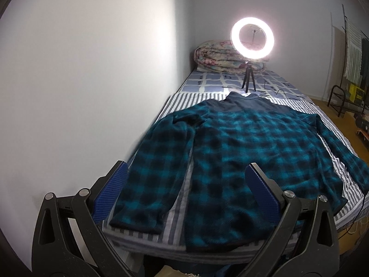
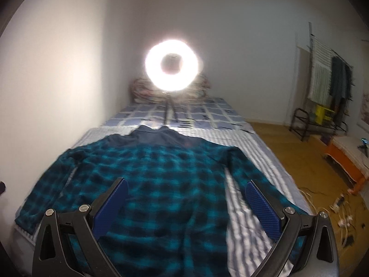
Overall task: Fold large clothes
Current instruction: 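Lower the left tool and grasp the side edge of the plaid shirt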
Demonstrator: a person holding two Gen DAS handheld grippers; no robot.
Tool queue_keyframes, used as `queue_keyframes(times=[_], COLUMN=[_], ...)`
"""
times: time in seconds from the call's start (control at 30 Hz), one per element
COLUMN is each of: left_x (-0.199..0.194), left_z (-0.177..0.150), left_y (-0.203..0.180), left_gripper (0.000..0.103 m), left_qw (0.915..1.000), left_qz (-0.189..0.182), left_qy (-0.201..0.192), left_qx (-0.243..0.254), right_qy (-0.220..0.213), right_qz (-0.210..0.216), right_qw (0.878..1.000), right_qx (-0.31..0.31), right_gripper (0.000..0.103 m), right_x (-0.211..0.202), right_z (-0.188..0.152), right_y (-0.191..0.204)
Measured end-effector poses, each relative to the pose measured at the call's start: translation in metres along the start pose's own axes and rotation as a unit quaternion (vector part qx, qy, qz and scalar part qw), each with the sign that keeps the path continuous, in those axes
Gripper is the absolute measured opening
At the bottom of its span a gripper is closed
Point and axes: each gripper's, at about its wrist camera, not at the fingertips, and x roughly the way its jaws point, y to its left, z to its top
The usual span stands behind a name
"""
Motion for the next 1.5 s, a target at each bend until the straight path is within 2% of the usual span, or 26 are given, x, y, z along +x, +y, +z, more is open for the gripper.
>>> queue_keyframes(times=[0.07,0.17,0.23,0.3,0.37,0.47,0.53,0.63,0.8,0.87,1.13,1.3,1.37,1.4,1.43,1.5], left_x=[0.005,0.014,0.02,0.024,0.026,0.033,0.039,0.053,0.086,0.098,0.106,0.123,0.129,0.131,0.132,0.13], left_z=[-0.01,-0.027,-0.039,-0.049,-0.056,-0.063,-0.069,-0.08,-0.095,-0.1,-0.114,-0.118,-0.116,-0.114,-0.112,-0.109], left_y=[0.012,0.031,0.044,0.054,0.062,0.074,0.087,0.102,0.117,0.125,0.147,0.151,0.147,0.144,0.141,0.137], left_gripper=[0.09,0.068,0.06,0.057,0.055,0.055,0.055,0.055,0.055,0.055,0.055,0.054,0.033,0.027,0.012,0.01], left_qw=[0.9998,0.9981,0.9961,0.9941,0.9921,0.9885,0.9826,0.9733,0.9564,0.9508,0.9419,0.9417,0.946,0.9494,0.9522,0.9558], left_qz=[0.002,-0.01,-0.016,-0.018,-0.02,-0.022,-0.029,-0.034,-0.03,-0.01,0.046,0.065,0.072,0.073,0.069,0.057], left_qy=[0.016,0.049,0.067,0.082,0.094,0.105,0.116,0.133,0.168,0.178,0.178,0.187,0.186,0.185,0.183,0.174], left_qx=[-0.011,-0.036,-0.055,-0.069,-0.081,-0.107,-0.142,-0.185,-0.237,-0.253,-0.281,-0.272,-0.255,-0.243,-0.235,-0.23], right_qy=[0.001,0.018,0.041,0.063,0.072,0.083,0.099,0.154,0.164,0.164,0.165,0.169,0.169,0.168,0.167,0.165], right_qz=[0.038,0.092,0.136,0.176,0.201,0.216,0.233,0.257,0.261,0.263,0.26,0.26,0.263,0.264,0.265,0.268], right_qw=[0.999,0.995,0.989,0.981,0.976,0.972,0.967,0.953,0.949,0.948,0.947,0.947,0.946,0.946,0.946,0.945], right_qx=[-0.006,-0.022,-0.032,-0.043,-0.048,-0.047,-0.036,-0.046,-0.07,-0.076,-0.086,-0.088,-0.086,-0.085,-0.084,-0.084], right_gripper=[0.103,0.102,0.098,0.088,0.083,0.075,0.072,0.063,0.063,0.063,0.063,0.063,0.063,0.063,0.063,0.063], right_x=[0.005,0.013,0.02,0.03,0.038,0.052,0.063,0.081,0.083,0.083,0.08,0.08,0.08,0.08,0.079,0.079], right_z=[0.002,0.008,0.015,0.022,0.023,0.014,0.001,-0.018,-0.03,-0.032,-0.033,-0.034,-0.032,-0.032,-0.03,-0.029], right_y=[0.01,0.028,0.042,0.057,0.069,0.078,0.084,0.096,0.103,0.103,0.101,0.102,0.103,0.103,0.104,0.105])
